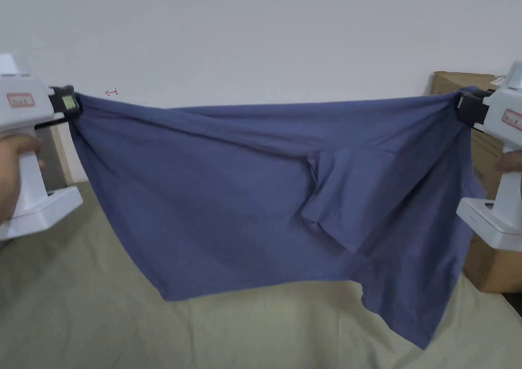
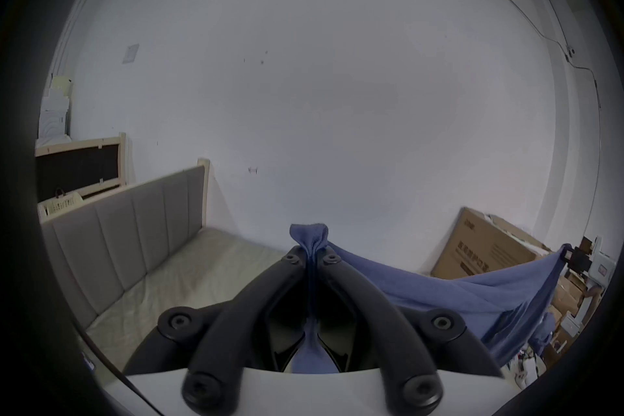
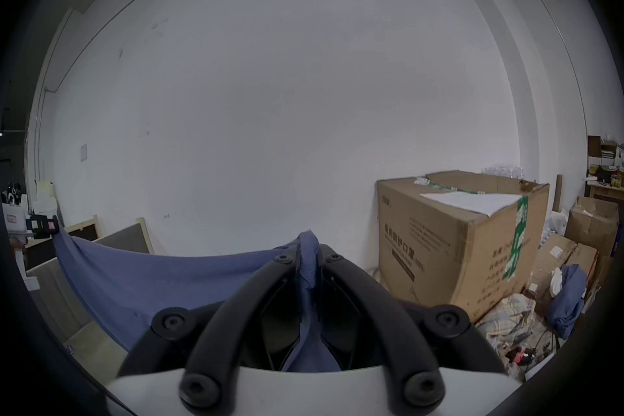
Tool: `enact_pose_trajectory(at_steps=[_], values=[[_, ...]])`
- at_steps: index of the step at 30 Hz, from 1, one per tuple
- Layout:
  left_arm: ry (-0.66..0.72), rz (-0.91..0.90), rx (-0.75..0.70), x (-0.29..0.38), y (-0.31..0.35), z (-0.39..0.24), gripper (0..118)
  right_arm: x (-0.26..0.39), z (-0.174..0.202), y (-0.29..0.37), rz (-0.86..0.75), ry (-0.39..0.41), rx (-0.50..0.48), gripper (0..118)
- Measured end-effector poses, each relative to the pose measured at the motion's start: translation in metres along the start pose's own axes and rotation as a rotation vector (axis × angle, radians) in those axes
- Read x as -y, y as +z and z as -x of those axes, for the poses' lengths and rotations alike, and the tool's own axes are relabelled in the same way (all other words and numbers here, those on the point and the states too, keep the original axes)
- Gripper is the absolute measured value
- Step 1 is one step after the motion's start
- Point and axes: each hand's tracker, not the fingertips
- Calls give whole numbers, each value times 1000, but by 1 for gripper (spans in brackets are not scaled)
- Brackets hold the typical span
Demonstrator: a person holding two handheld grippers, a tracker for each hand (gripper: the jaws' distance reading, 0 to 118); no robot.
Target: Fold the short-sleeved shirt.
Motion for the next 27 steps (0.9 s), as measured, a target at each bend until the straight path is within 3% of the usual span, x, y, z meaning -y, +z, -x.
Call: enact_pose_trajectory(at_steps=[3, 12, 21, 25, 26, 27], values=[[-28, -43, -23, -15, -23, -11, 3, -6, 10, -26, -24, 49, 15, 5], [-69, -50, -70, -5, -98, 0, 3, 23, 19, -114, -9, 61, 5, 5], [-111, 47, -110, 107, -132, 46, 3, 142, 24, -144, 149, 76, -14, 5], [-69, 112, -106, 165, -119, 66, 3, 201, 19, -132, 254, 20, -20, 5], [-64, 135, -98, 178, -114, 70, 3, 217, 12, -128, 309, 2, 100, 5], [-76, 173, -101, 192, -106, 75, 3, 230, 11, -118, 327, -10, 85, 5]])
